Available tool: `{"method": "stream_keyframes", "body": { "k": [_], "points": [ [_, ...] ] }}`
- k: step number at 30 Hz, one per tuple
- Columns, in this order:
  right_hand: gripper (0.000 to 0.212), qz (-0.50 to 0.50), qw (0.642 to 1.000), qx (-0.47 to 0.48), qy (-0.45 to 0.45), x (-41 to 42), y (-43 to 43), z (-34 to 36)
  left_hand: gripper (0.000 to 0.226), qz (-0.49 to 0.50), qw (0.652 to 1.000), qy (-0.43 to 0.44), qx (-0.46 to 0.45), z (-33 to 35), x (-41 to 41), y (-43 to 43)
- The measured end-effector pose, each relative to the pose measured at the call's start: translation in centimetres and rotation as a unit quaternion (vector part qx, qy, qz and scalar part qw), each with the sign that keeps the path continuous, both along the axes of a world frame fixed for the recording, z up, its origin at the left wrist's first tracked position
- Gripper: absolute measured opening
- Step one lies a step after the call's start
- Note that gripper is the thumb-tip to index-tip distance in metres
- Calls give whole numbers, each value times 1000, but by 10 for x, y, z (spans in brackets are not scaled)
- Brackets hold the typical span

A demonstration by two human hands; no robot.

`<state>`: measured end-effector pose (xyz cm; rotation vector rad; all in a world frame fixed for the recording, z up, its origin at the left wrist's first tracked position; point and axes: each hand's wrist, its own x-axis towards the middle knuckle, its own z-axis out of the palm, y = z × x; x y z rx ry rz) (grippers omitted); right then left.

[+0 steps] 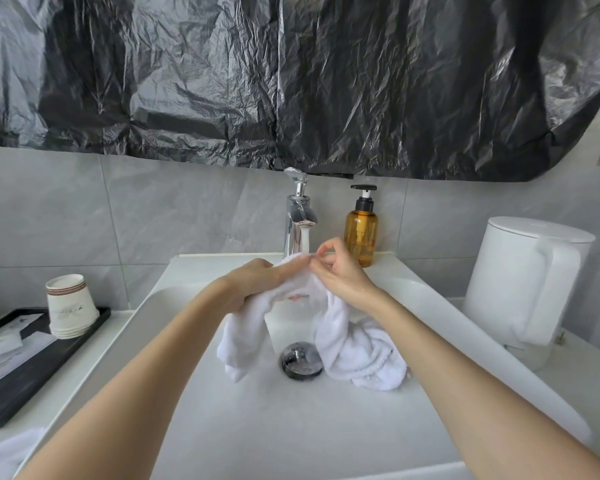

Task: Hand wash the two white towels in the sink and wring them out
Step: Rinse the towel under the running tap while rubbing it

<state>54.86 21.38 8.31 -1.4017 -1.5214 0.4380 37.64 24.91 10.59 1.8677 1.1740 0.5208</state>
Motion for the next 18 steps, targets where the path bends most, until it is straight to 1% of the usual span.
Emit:
{"method": "stream_keyframes", "body": {
  "k": [1,2,3,4,5,6,7,9,10,11,12,13,14,15,16,17,18],
  "points": [
    [35,14,999,-23,22,2,0,-2,73,25,999,-37,8,2,-1,1],
    [49,34,997,-57,32,2,-3,-2,66,45,996,-75,9,3,-3,2],
    [64,62,993,-101,22,4,-7,-4,59,62,992,-114,4,6,-6,3],
    [76,80,985,-150,-10,5,-10,-10,53,80,985,-153,-4,8,-9,4],
    [80,101,975,-190,-52,5,-11,-18,47,101,976,-191,-13,10,-13,6],
    [77,122,963,-222,-87,4,-12,-25,43,120,968,-221,-20,13,-16,8],
    [70,131,956,-245,-100,3,-10,-32,39,137,960,-242,-23,16,-18,10],
    [61,119,956,-255,-88,-2,-7,-35,35,179,949,-259,-9,18,-25,13],
    [59,103,961,-245,-71,-4,-6,-30,36,206,946,-250,23,18,-29,16],
    [54,88,970,-223,-43,-5,-7,-23,39,232,944,-224,71,16,-34,20],
    [45,82,978,-194,7,-4,-9,-13,43,249,944,-178,123,15,-40,24],
    [33,88,981,-159,74,-2,-11,-3,48,253,946,-117,169,13,-45,26],
    [24,97,978,-128,134,0,-13,6,54,242,949,-58,194,11,-48,27],
    [23,107,973,-111,174,3,-15,13,57,222,955,1,198,8,-48,30],
    [29,106,970,-104,191,4,-16,18,59,198,957,80,194,4,-47,33],
    [34,105,970,-106,192,5,-17,21,61,160,954,173,183,0,-44,36],
    [33,100,972,-112,183,5,-17,22,62,119,947,246,169,-2,-41,34]
  ]
}}
